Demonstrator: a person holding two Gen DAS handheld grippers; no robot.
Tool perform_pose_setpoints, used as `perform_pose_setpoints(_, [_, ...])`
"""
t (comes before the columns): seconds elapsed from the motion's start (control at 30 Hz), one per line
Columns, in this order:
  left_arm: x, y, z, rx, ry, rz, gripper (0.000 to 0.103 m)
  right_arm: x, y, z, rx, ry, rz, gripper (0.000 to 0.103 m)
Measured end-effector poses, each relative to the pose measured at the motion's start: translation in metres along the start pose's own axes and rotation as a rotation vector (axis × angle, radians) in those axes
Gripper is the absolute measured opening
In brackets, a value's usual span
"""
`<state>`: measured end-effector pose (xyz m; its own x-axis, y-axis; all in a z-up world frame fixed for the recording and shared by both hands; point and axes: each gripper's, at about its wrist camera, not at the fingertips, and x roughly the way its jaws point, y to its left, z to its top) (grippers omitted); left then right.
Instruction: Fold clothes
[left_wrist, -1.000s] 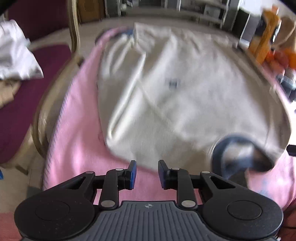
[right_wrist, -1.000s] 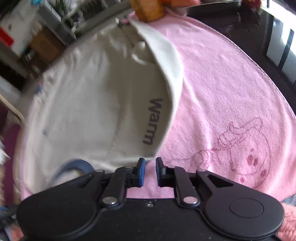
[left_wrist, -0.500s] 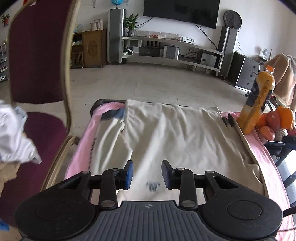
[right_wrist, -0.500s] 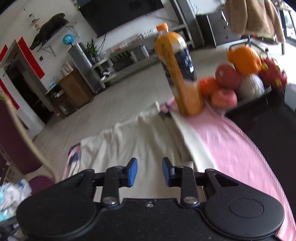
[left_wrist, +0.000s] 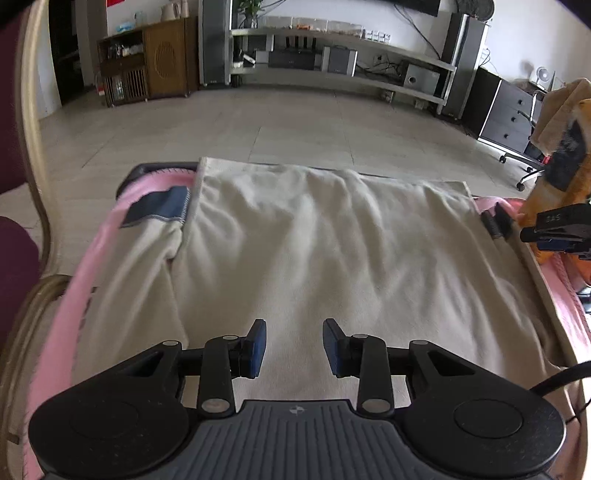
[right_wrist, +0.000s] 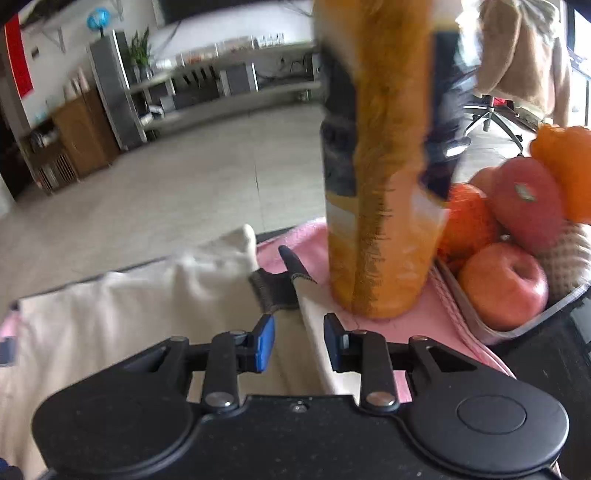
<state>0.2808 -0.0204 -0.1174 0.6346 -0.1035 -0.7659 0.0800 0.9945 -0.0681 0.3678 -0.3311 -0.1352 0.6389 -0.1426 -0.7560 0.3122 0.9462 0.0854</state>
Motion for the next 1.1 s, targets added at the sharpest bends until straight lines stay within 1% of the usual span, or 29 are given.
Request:
perform_pose_setpoints(0.07, [0.007, 0.003, -0.001, -0.009, 0.011, -0.003, 0.033, 0.017, 0.007, 0.001, -0.03, 0.012, -0.046, 0.029])
perform_pose_setpoints(0.13, [0.008, 0.006, -0.004, -0.015, 0.018, -0.003, 0.033, 0.027, 0.013, -0.001, -0.042, 0.022, -0.068, 0.027])
perform_pose_setpoints(0.17, [0.006, 0.007, -0.006, -0.015, 0.021, 0.0, 0.032, 0.027, 0.015, -0.003, -0.046, 0.012, -0.087, 0.01])
perform_pose_setpoints(0.2, [0.005, 0.009, -0.008, -0.016, 0.024, 0.003, 0.032, 0.025, 0.017, -0.005, -0.051, -0.004, -0.109, 0.002])
perform_pose_setpoints(0.23, [0.001, 0.01, -0.009, -0.016, 0.025, 0.003, 0.032, 0.016, 0.018, -0.009, -0.045, -0.038, -0.122, 0.002])
perform_pose_setpoints(0.33, [-0.026, 0.014, -0.013, -0.019, 0.012, -0.005, 0.032, -0.034, 0.007, -0.019, 0.021, -0.125, -0.062, 0.002])
perform_pose_setpoints(0.43, [-0.061, 0.013, -0.017, -0.019, -0.013, -0.038, 0.032, -0.105, -0.019, -0.026, 0.084, -0.216, 0.005, 0.002])
perform_pose_setpoints(0.53, [-0.102, 0.003, -0.02, -0.004, -0.043, -0.093, 0.033, -0.176, -0.064, -0.038, 0.214, -0.319, 0.052, 0.002])
perform_pose_setpoints(0.63, [-0.134, -0.014, -0.021, 0.031, -0.061, -0.135, 0.033, -0.23, -0.116, -0.055, 0.364, -0.427, 0.05, 0.002])
perform_pose_setpoints(0.73, [-0.158, -0.04, -0.024, 0.096, -0.061, -0.163, 0.034, -0.258, -0.168, -0.072, 0.484, -0.497, 0.036, 0.002])
perform_pose_setpoints(0.83, [-0.169, -0.074, -0.032, 0.176, -0.048, -0.166, 0.034, -0.259, -0.216, -0.091, 0.616, -0.508, 0.03, 0.002])
perform_pose_setpoints(0.93, [-0.17, -0.109, -0.044, 0.243, -0.022, -0.178, 0.035, -0.237, -0.261, -0.111, 0.714, -0.477, 0.026, 0.002])
perform_pose_setpoints(1.0, [-0.164, -0.131, -0.052, 0.279, 0.001, -0.183, 0.035, -0.213, -0.283, -0.121, 0.749, -0.424, 0.009, 0.002])
perform_pose_setpoints(1.1, [-0.153, -0.162, -0.062, 0.316, 0.039, -0.184, 0.034, -0.183, -0.313, -0.126, 0.836, -0.324, 0.052, 0.002])
